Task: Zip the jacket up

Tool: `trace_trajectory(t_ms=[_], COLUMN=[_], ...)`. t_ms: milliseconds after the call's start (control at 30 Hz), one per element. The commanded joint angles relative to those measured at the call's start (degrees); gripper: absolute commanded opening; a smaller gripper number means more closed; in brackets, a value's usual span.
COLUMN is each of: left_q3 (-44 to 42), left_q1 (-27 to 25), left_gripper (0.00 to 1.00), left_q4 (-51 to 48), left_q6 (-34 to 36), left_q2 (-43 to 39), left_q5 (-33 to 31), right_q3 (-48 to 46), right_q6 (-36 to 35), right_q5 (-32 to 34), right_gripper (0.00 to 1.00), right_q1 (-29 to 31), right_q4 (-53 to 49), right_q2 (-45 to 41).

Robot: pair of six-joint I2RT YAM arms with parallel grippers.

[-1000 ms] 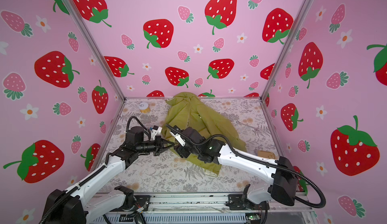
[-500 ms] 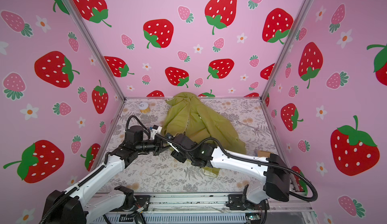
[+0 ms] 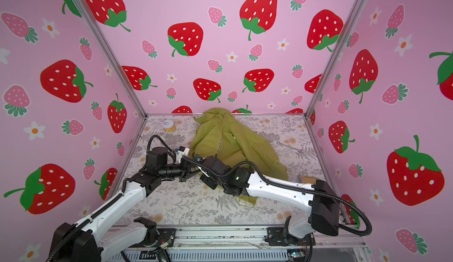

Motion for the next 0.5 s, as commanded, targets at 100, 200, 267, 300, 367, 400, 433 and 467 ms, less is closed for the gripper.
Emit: trace_trajectory(t_ms=[100, 200, 267, 300, 367, 400, 433, 467], left_q3=[1.6, 1.6, 1.6, 1.5, 1.5, 1.5, 1.5, 1.5], left_q1=[0.2, 0.2, 0.2, 0.2, 0.2, 0.2, 0.2, 0.2], left_gripper=[0.00, 0.00, 0.00, 0.00, 0.00, 0.00, 0.00, 0.00], left_q4=[1.3, 1.5, 1.6, 1.6, 1.7, 1.6, 1.6, 1.6], left_q6=[0.1, 0.0, 0.1, 0.1, 0.1, 0.1, 0.1, 0.1], left_q2=[-0.5, -0.3, -0.2, -0.2, -0.3, -0.2, -0.3, -0.2], left_q5=[2.4, 2.5, 2.5, 2.5, 2.6, 2.6, 2.6, 2.6], right_q3=[1.6, 1.6, 1.5, 1.5, 1.3, 1.2, 1.2, 1.1], right_q6=[-0.5, -0.4, -0.3, -0.3, -0.1, -0.2, -0.1, -0.1], right_q5=[-1.5, -1.5, -1.5, -1.4, -1.5, -1.5, -1.5, -1.4], right_gripper=[0.47, 0.38, 0.34, 0.33, 0.32, 0.32, 0.32, 0.32], right_q1=[0.4, 0.4, 0.4, 0.4, 0.4, 0.4, 0.4, 0.4], right_q4=[1.9, 1.8, 1.8, 1.9, 1.9, 1.9, 1.9, 1.9], right_q2=[-0.9, -0.9, -1.1, -1.2, -1.3, -1.5, -1.6, -1.7])
